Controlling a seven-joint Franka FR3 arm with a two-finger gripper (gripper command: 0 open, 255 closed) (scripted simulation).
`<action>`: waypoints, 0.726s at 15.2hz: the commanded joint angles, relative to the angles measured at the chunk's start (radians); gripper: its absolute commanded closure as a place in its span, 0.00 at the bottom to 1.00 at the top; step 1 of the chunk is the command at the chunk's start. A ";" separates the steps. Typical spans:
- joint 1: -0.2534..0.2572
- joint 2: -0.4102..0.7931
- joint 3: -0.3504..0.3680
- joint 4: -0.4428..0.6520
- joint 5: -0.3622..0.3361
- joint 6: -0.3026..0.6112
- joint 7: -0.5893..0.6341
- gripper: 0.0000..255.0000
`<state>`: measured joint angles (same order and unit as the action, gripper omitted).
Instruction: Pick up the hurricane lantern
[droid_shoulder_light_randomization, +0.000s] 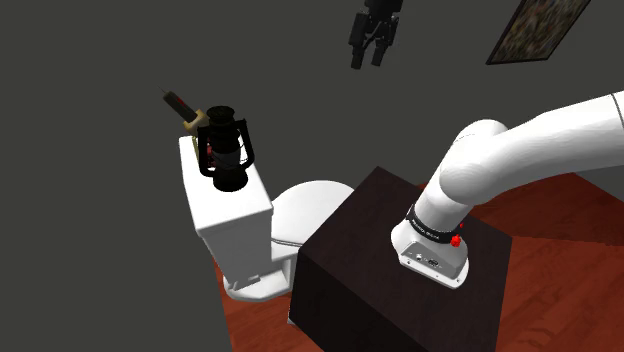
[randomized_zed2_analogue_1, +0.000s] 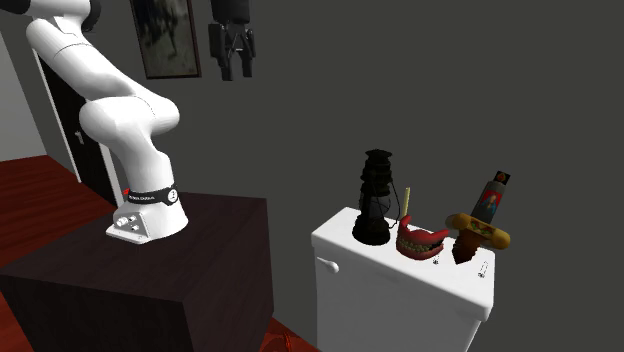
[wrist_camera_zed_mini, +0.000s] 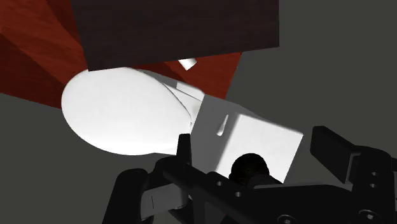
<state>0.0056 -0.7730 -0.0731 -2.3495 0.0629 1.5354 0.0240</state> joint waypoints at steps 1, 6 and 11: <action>0.000 0.000 0.000 0.000 0.000 0.000 0.000 0.00; 0.045 0.096 -0.024 -0.055 -0.001 0.216 -0.124 0.00; 0.096 0.223 -0.046 -0.070 0.016 0.424 -0.250 0.00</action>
<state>0.0931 -0.5838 -0.1073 -2.4261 0.0776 1.9165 -0.1904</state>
